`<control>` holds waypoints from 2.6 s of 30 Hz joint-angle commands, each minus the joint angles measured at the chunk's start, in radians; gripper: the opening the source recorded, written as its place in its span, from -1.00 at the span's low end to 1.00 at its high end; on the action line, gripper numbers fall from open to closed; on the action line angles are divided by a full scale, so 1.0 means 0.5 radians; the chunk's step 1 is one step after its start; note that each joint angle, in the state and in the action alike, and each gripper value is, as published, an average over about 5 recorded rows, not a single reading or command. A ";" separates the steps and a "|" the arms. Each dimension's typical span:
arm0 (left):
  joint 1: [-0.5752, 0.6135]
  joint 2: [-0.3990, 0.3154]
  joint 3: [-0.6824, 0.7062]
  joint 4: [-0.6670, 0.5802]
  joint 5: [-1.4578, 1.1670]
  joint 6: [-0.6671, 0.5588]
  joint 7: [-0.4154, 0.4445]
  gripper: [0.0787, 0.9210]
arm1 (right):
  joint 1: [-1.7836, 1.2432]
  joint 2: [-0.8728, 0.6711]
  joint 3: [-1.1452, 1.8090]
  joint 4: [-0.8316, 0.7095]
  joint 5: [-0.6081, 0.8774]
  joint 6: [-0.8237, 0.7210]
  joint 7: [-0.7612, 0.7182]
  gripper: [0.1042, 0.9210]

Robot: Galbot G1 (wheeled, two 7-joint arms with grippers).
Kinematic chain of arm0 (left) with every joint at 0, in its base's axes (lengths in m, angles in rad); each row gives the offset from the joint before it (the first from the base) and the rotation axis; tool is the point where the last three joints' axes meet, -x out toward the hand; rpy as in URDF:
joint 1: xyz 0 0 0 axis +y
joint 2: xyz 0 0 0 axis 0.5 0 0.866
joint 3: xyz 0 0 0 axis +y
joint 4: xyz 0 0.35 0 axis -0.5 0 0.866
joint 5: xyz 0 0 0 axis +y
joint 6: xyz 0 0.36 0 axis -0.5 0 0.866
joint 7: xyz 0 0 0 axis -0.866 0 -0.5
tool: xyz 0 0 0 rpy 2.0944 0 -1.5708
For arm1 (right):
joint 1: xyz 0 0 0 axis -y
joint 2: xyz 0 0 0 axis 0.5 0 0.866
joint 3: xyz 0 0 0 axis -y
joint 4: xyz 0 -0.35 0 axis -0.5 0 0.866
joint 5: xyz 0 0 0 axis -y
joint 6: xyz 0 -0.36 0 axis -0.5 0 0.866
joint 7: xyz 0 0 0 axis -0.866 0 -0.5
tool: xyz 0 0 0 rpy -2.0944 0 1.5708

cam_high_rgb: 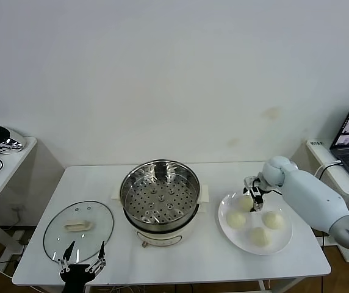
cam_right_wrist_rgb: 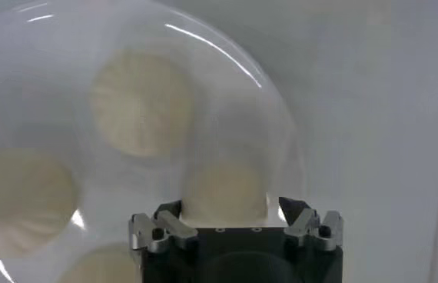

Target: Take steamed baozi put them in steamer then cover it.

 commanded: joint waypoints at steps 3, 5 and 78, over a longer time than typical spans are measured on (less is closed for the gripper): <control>-0.002 -0.002 0.003 0.003 0.002 -0.002 -0.002 0.77 | 0.004 0.036 -0.003 -0.041 -0.017 -0.006 0.003 0.35; 0.001 -0.002 0.002 0.001 0.002 -0.003 -0.003 0.77 | 0.012 0.023 -0.006 -0.018 -0.005 -0.009 0.004 0.26; -0.033 0.065 -0.076 0.022 -0.126 -0.020 0.009 0.77 | 1.000 1.053 -1.178 -0.085 -0.144 1.368 0.339 0.14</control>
